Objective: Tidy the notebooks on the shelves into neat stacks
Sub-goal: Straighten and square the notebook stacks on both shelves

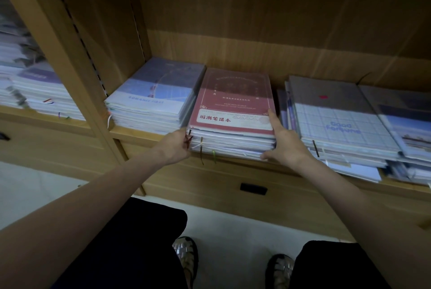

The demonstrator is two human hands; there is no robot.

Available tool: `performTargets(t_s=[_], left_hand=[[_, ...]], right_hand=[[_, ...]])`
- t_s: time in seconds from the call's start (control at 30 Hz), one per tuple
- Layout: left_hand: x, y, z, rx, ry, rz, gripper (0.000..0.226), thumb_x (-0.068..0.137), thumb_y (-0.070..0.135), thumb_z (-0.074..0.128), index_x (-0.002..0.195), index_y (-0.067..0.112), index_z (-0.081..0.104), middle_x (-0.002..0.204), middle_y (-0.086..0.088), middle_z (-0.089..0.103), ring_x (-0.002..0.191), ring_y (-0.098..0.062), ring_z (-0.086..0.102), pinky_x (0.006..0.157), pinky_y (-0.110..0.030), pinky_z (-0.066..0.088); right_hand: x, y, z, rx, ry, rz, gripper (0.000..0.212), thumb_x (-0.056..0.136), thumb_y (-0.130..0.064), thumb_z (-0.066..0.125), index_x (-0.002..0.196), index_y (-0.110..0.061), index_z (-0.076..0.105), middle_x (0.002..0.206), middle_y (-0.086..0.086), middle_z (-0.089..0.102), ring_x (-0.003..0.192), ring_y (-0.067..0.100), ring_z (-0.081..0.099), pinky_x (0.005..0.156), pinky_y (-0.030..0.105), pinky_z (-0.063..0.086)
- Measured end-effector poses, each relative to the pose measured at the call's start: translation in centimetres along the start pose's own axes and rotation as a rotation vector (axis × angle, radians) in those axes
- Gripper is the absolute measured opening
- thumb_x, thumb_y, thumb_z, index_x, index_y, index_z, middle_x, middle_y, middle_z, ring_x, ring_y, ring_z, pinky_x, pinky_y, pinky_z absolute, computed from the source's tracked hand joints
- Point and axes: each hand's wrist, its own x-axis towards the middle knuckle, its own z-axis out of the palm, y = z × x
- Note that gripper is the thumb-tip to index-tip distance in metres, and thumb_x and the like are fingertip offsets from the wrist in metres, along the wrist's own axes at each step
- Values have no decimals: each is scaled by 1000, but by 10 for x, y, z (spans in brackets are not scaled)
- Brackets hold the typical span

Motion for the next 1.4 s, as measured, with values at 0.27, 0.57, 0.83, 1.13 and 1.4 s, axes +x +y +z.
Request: performTargets(t_s=[0.27,0.57,0.83,1.13,1.4], left_hand=[[-2,7,-1,-193,21,-31,27,80,-13,59,96,9,57,104,-20,60,110,-41,55,99,-46,43],[3,7,-7,-244,80,-11,25,78,-15,62,100,-3,62,74,6,60,79,-15,58,80,-26,48],[9,3,-7,-170,145,-3,12,79,-5,67,88,2,62,91,-11,67,91,-25,60,94,-37,46],[1,11,-5,-116,205,-4,18,80,-3,66,98,-3,67,94,-10,65,95,-21,61,75,-22,44],[-1,6,-2,-280,215,-8,26,83,-11,58,107,-2,64,97,-1,60,95,-13,56,88,-21,39]], right_hand=[[0,-1,-7,-53,-15,-56,109,75,-12,76,150,-27,-1,124,11,57,99,22,57,90,31,47],[4,0,-16,71,62,-28,92,75,-14,77,148,-26,22,134,6,50,114,24,49,91,28,41],[8,-10,-15,-18,30,-40,95,76,-10,76,150,-20,16,139,6,47,126,26,45,101,32,39],[4,-13,-12,-13,41,-18,95,76,-11,76,149,-22,16,139,8,46,126,27,44,102,37,39],[-7,-20,-12,48,152,-70,77,81,-7,71,145,-21,30,131,6,52,108,21,54,86,24,43]])
